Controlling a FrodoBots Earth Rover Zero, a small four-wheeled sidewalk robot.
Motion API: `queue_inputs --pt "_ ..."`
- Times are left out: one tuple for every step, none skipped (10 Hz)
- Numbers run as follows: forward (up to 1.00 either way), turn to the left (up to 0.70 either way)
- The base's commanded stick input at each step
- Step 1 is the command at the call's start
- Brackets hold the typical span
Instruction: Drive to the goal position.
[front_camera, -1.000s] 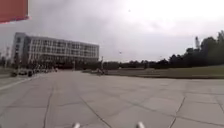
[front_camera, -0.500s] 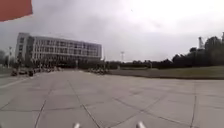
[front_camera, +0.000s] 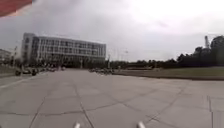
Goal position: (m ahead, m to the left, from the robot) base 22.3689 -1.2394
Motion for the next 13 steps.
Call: queue_inputs --pt "0.50 0.00" --pt "0.50 0.00" --pt "0.50 0.00" --pt "0.50 0.00" --pt "0.50 0.00" --pt "0.50 0.00" --pt "0.50 0.00" --pt "0.50 0.00" --pt "0.50 0.00" --pt "0.50 0.00" --pt "0.50 0.00" --pt "0.50 0.00" --pt "0.50 0.00"
